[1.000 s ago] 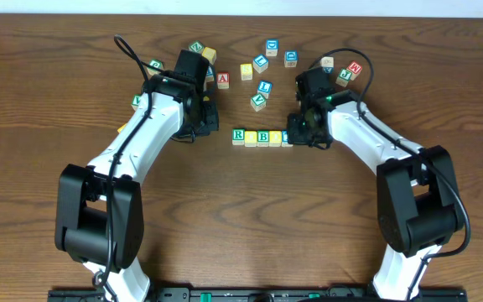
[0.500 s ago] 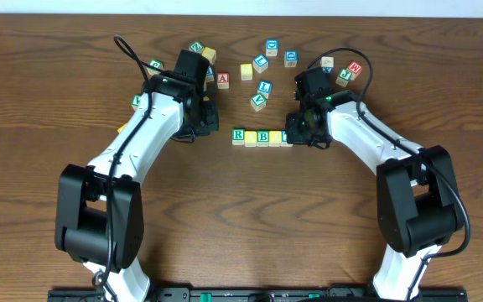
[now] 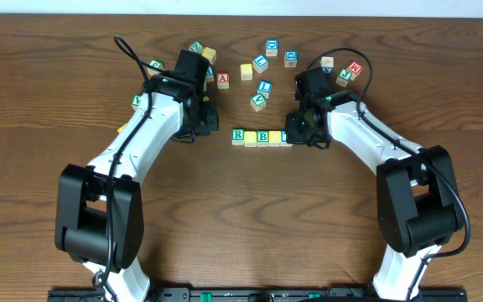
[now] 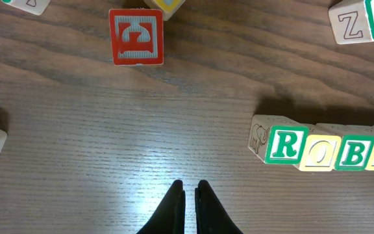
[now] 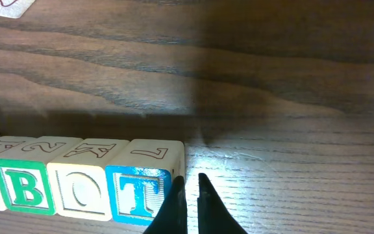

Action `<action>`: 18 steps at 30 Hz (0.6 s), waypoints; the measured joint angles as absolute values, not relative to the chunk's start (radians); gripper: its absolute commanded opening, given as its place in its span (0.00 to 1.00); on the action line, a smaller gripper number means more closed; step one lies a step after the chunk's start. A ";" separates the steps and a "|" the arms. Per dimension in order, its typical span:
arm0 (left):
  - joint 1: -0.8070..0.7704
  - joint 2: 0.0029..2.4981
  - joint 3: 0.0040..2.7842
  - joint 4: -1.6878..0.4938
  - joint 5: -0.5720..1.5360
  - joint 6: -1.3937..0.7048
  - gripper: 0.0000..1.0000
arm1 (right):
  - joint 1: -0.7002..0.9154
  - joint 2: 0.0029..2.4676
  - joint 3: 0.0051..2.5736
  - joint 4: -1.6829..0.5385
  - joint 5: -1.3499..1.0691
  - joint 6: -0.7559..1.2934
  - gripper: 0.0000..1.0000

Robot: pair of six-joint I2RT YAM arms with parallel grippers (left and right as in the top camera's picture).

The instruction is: Spell out ROBOT

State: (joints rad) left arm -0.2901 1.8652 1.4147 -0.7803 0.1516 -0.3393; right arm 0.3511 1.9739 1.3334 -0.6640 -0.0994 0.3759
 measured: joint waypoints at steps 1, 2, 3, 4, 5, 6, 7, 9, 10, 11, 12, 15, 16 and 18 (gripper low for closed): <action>-0.290 1.865 1.415 -0.778 0.152 -0.338 0.08 | 0.351 1.974 1.333 -0.664 -0.099 0.376 0.04; -0.290 1.865 1.415 -0.776 0.152 -0.336 0.08 | 0.351 1.974 1.333 -0.665 -0.099 0.377 0.04; -0.290 1.865 1.415 -0.775 0.152 -0.331 0.08 | 0.349 1.974 1.333 -0.665 -0.100 0.377 0.03; -0.290 1.865 1.415 -0.775 0.152 -0.323 0.08 | 0.348 1.974 1.333 -0.667 -0.101 0.378 0.04; -0.290 1.865 1.415 -0.775 0.152 -0.313 0.08 | 0.345 1.974 1.333 -0.670 -0.102 0.379 0.04; -0.290 1.865 1.416 -0.775 0.152 -0.307 0.08 | 0.343 1.974 1.333 -0.672 -0.102 0.379 0.04; -0.290 1.865 1.420 -0.776 0.152 -0.300 0.08 | 0.338 1.972 1.333 -0.675 -0.102 0.379 0.06; -0.290 1.865 1.436 -0.778 0.152 -0.290 0.08 | 0.326 1.965 1.333 -0.680 -0.101 0.379 0.11; -0.290 1.865 1.450 -0.781 0.152 -0.287 0.08 | 0.319 1.956 1.333 -0.684 -0.101 0.381 0.13; -0.290 1.865 1.468 -0.781 0.152 -0.283 0.08 | 0.312 1.947 1.333 -0.686 -0.101 0.382 0.13; -0.291 1.865 1.487 -0.781 0.152 -0.281 0.08 | 0.306 1.934 1.333 -0.689 -0.100 0.382 0.14; -0.295 1.864 1.521 -0.773 0.152 -0.276 0.08 | 0.289 1.894 1.333 -0.693 -0.100 0.383 0.13; -0.298 1.864 1.523 -0.768 0.152 -0.272 0.08 | 0.284 1.881 1.333 -0.693 -0.099 0.383 0.13; -0.307 1.864 1.523 -0.758 0.152 -0.268 0.08 | 0.278 1.871 1.333 -0.695 -0.099 0.383 0.13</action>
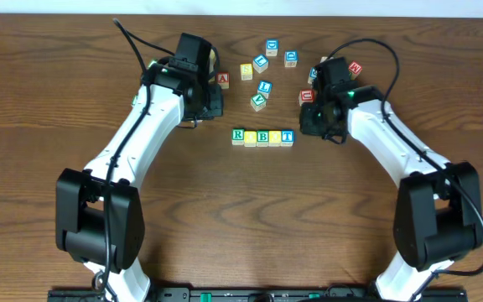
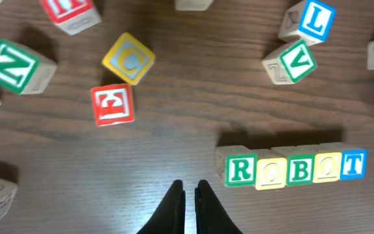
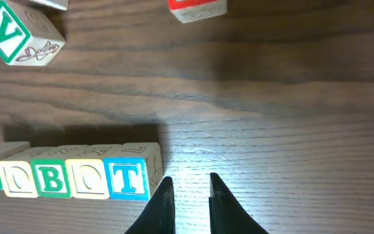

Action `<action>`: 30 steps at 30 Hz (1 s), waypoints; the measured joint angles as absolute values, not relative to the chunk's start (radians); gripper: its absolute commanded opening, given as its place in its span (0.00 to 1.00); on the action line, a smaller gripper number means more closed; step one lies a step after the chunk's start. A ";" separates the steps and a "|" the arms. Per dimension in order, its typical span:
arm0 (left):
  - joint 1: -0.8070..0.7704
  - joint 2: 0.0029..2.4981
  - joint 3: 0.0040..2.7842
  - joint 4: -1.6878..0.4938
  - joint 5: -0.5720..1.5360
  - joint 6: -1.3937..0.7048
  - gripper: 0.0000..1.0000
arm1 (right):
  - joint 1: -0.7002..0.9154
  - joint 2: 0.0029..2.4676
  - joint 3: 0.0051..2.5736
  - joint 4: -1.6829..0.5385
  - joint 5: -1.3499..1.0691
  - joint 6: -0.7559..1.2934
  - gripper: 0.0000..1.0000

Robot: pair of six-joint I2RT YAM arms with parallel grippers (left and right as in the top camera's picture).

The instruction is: Spell out ROBOT

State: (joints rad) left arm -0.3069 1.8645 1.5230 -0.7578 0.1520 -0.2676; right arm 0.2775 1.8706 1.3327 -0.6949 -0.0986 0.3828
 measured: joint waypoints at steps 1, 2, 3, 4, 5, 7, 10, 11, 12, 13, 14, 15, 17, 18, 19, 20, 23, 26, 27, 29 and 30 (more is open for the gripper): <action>-0.313 1.864 1.523 -0.749 0.152 -0.265 0.08 | 0.276 1.869 1.333 -0.698 -0.099 0.383 0.14; -0.318 1.864 1.523 -0.739 0.152 -0.264 0.08 | 0.275 1.869 1.333 -0.699 -0.099 0.383 0.16; -0.325 1.864 1.523 -0.719 0.152 -0.262 0.08 | 0.275 1.869 1.333 -0.704 -0.098 0.384 0.19; -0.330 1.865 1.523 -0.706 0.152 -0.261 0.08 | 0.275 1.869 1.333 -0.706 -0.099 0.384 0.21; -0.336 1.865 1.523 -0.690 0.152 -0.261 0.08 | 0.275 1.869 1.333 -0.706 -0.098 0.384 0.23; -0.348 1.867 1.523 -0.657 0.152 -0.261 0.08 | 0.275 1.869 1.333 -0.707 -0.099 0.384 0.23; -0.363 1.883 1.523 -0.626 0.152 -0.261 0.08 | 0.275 1.869 1.332 -0.712 -0.098 0.384 0.23; -0.368 1.892 1.523 -0.626 0.152 -0.262 0.08 | 0.275 1.869 1.332 -0.715 -0.098 0.384 0.24; -0.371 1.903 1.523 -0.626 0.152 -0.262 0.08 | 0.275 1.869 1.332 -0.719 -0.097 0.384 0.25; -0.376 1.916 1.523 -0.626 0.152 -0.264 0.08 | 0.275 1.869 1.332 -0.720 -0.096 0.384 0.27; -0.379 1.929 1.523 -0.627 0.152 -0.265 0.08 | 0.275 1.869 1.332 -0.722 -0.093 0.383 0.29; -0.384 1.946 1.523 -0.627 0.152 -0.265 0.08 | 0.275 1.869 1.332 -0.723 -0.090 0.383 0.30; -0.393 1.976 1.523 -0.628 0.152 -0.266 0.07 | 0.275 1.869 1.332 -0.723 -0.086 0.382 0.31; -0.397 1.990 1.523 -0.630 0.152 -0.266 0.08 | 0.275 1.869 1.332 -0.723 -0.082 0.382 0.32; -0.403 2.004 1.523 -0.632 0.152 -0.269 0.08 | 0.275 1.869 1.332 -0.724 -0.079 0.382 0.32; -0.408 2.016 1.523 -0.634 0.152 -0.270 0.08 | 0.275 1.869 1.332 -0.726 -0.077 0.382 0.33; -0.418 2.028 1.523 -0.639 0.152 -0.273 0.08 | 0.275 1.869 1.332 -0.728 -0.074 0.383 0.34; -0.424 2.028 1.523 -0.638 0.152 -0.273 0.08 | 0.275 1.869 1.332 -0.728 -0.072 0.382 0.35; -0.424 2.028 1.523 -0.638 0.152 -0.273 0.08 | 0.275 1.869 1.332 -0.729 -0.071 0.383 0.36; -0.424 2.028 1.523 -0.633 0.152 -0.279 0.08 | 0.275 1.869 1.332 -0.729 -0.071 0.383 0.37; -0.424 2.028 1.523 -0.628 0.152 -0.282 0.08 | 0.275 1.869 1.332 -0.729 -0.071 0.383 0.38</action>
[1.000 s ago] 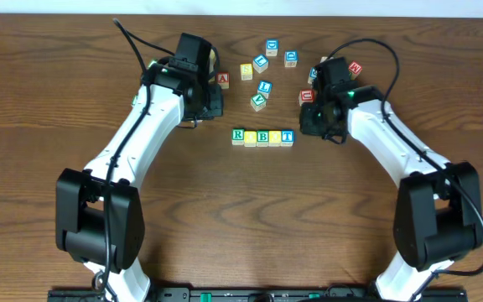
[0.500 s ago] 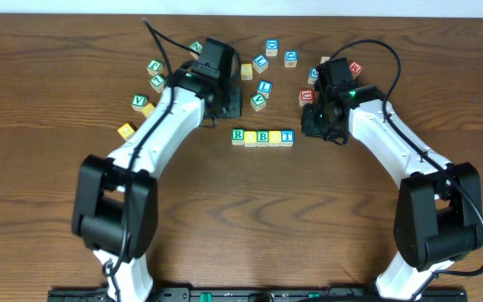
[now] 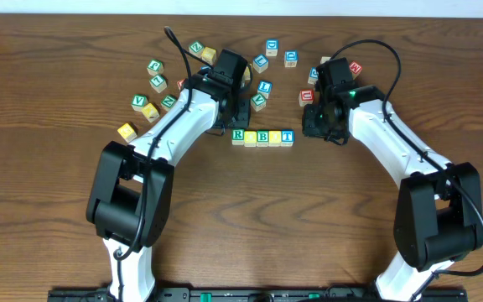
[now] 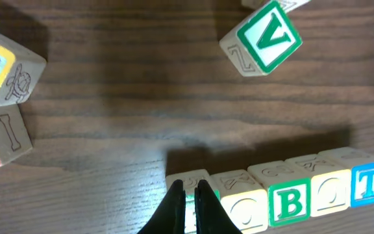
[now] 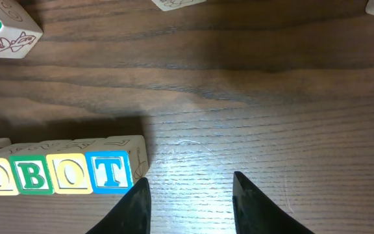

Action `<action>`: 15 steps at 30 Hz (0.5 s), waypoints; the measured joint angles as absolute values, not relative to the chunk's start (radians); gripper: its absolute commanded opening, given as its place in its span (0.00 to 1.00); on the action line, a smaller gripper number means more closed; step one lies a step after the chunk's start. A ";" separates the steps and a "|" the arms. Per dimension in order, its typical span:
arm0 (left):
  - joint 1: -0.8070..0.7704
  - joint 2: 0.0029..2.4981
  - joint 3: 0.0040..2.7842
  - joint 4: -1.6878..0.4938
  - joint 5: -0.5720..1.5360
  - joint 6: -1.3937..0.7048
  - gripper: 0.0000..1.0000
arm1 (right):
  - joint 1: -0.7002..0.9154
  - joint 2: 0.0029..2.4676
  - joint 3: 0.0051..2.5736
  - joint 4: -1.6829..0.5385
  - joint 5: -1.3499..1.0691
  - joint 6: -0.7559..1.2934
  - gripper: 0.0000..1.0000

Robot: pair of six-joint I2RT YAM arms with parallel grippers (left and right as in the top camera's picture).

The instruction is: Spell out ROBOT

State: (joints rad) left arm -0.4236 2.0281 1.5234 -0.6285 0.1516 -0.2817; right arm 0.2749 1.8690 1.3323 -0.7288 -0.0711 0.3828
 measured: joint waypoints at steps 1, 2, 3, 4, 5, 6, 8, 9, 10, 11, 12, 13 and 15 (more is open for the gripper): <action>-0.424 2.028 1.523 -0.627 0.152 -0.284 0.08 | 0.275 1.869 1.332 -0.729 -0.071 0.383 0.39; -0.424 2.030 1.523 -0.628 0.152 -0.287 0.08 | 0.275 1.869 1.332 -0.730 -0.071 0.383 0.40; -0.424 2.033 1.523 -0.627 0.152 -0.289 0.08 | 0.275 1.869 1.332 -0.732 -0.071 0.382 0.42; -0.426 2.037 1.523 -0.627 0.152 -0.292 0.08 | 0.275 1.869 1.332 -0.733 -0.071 0.383 0.43; -0.427 2.041 1.523 -0.627 0.152 -0.296 0.08 | 0.275 1.869 1.332 -0.733 -0.071 0.383 0.44; -0.428 2.046 1.523 -0.626 0.152 -0.299 0.08 | 0.275 1.869 1.332 -0.733 -0.071 0.382 0.45; -0.430 2.054 1.523 -0.620 0.152 -0.304 0.07 | 0.275 1.869 1.332 -0.733 -0.071 0.383 0.47; -0.432 2.056 1.523 -0.616 0.152 -0.308 0.08 | 0.275 1.869 1.332 -0.733 -0.071 0.382 0.47; -0.434 2.057 1.523 -0.613 0.152 -0.310 0.08 | 0.275 1.869 1.332 -0.733 -0.071 0.382 0.47; -0.434 2.057 1.523 -0.611 0.152 -0.311 0.08 | 0.275 1.869 1.332 -0.733 -0.071 0.383 0.47; -0.436 2.057 1.523 -0.608 0.152 -0.313 0.08 | 0.275 1.869 1.332 -0.733 -0.071 0.382 0.48; -0.436 2.057 1.523 -0.605 0.152 -0.314 0.08 | 0.275 1.869 1.332 -0.733 -0.071 0.383 0.48; -0.437 2.057 1.523 -0.605 0.152 -0.314 0.08 | 0.275 1.869 1.332 -0.733 -0.071 0.383 0.48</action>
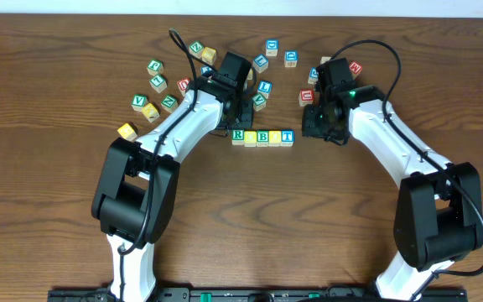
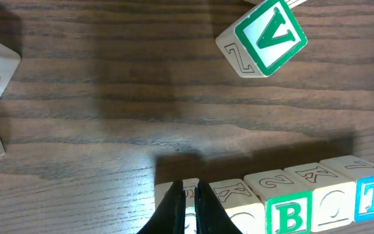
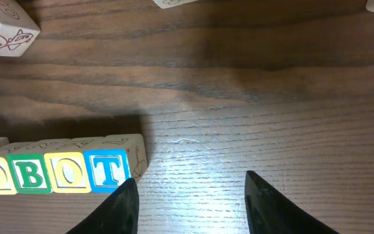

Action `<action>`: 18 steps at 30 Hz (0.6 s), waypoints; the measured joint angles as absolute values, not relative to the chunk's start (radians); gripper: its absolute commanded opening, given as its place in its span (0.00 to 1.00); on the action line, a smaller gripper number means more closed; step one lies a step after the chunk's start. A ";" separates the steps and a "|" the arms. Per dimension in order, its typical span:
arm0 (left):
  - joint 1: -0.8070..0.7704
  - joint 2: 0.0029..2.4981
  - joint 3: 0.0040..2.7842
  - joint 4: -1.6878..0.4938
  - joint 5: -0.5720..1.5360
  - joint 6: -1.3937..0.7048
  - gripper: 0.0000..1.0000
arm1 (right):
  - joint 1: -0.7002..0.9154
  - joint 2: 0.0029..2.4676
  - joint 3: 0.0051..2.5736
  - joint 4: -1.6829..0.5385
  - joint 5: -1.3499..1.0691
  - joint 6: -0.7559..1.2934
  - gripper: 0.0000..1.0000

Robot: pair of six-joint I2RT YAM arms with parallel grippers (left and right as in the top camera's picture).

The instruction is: Spell out ROBOT

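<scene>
Five blocks lie in one row reading R (image 1: 238,134), O, B (image 2: 291,218), O, T (image 3: 111,171) at the table's middle. My left gripper (image 2: 188,195) is shut, with nothing between its fingers, and its tips lie over the top of the R block at the row's left end, hiding its letter in the left wrist view. In the overhead view the left gripper (image 1: 238,124) comes in from behind the row. My right gripper (image 3: 187,201) stands wide open just right of the T block, holding nothing. Its left finger is close to the T block's side.
Loose letter blocks lie behind the row: a green V (image 1: 259,101), a blue L (image 1: 264,86), a red block (image 1: 306,96) and several more at the back. Another cluster sits at the left (image 1: 153,84), with a yellow block (image 1: 127,131) nearest the front.
My left gripper, still shut, has edged slightly further over the R end of the row. My right gripper has opened a little wider. The row has not moved.
First both grippers were shut and low, the left well left of the R, the right against the T. Then both were higher, the right slightly open. Later the left came shut onto the R end, and the right stood open beside the T, as now.
</scene>
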State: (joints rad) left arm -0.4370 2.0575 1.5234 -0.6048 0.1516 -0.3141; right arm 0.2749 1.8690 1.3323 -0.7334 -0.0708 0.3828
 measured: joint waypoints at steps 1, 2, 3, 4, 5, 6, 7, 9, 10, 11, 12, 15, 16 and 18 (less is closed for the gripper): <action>-0.438 2.057 1.523 -0.605 0.152 -0.314 0.08 | 0.275 1.869 1.332 -0.733 -0.071 0.382 0.48; -0.438 2.057 1.523 -0.604 0.152 -0.315 0.08 | 0.275 1.869 1.332 -0.733 -0.071 0.383 0.48; -0.438 2.057 1.523 -0.605 0.152 -0.315 0.08 | 0.275 1.869 1.332 -0.733 -0.071 0.382 0.48; -0.439 2.057 1.523 -0.605 0.152 -0.315 0.08 | 0.275 1.869 1.332 -0.734 -0.071 0.383 0.48; -0.439 2.057 1.523 -0.605 0.152 -0.315 0.08 | 0.275 1.869 1.332 -0.734 -0.071 0.383 0.48; -0.440 2.057 1.523 -0.605 0.152 -0.315 0.08 | 0.275 1.869 1.332 -0.734 -0.071 0.383 0.49; -0.441 2.058 1.523 -0.605 0.152 -0.315 0.08 | 0.275 1.869 1.332 -0.734 -0.071 0.383 0.49; -0.442 2.060 1.523 -0.605 0.152 -0.315 0.08 | 0.275 1.869 1.332 -0.736 -0.071 0.383 0.49; -0.443 2.063 1.523 -0.605 0.152 -0.315 0.08 | 0.275 1.869 1.332 -0.736 -0.071 0.382 0.49; -0.443 2.067 1.523 -0.604 0.152 -0.315 0.08 | 0.275 1.869 1.332 -0.736 -0.071 0.382 0.48; -0.444 2.071 1.523 -0.605 0.152 -0.315 0.08 | 0.275 1.869 1.332 -0.737 -0.071 0.382 0.49; -0.446 2.078 1.523 -0.605 0.152 -0.315 0.08 | 0.275 1.869 1.332 -0.739 -0.071 0.382 0.49; -0.447 2.078 1.523 -0.605 0.151 -0.315 0.08 | 0.275 1.869 1.332 -0.739 -0.071 0.382 0.49; -0.447 2.078 1.523 -0.605 0.143 -0.315 0.08 | 0.275 1.869 1.332 -0.739 -0.071 0.382 0.49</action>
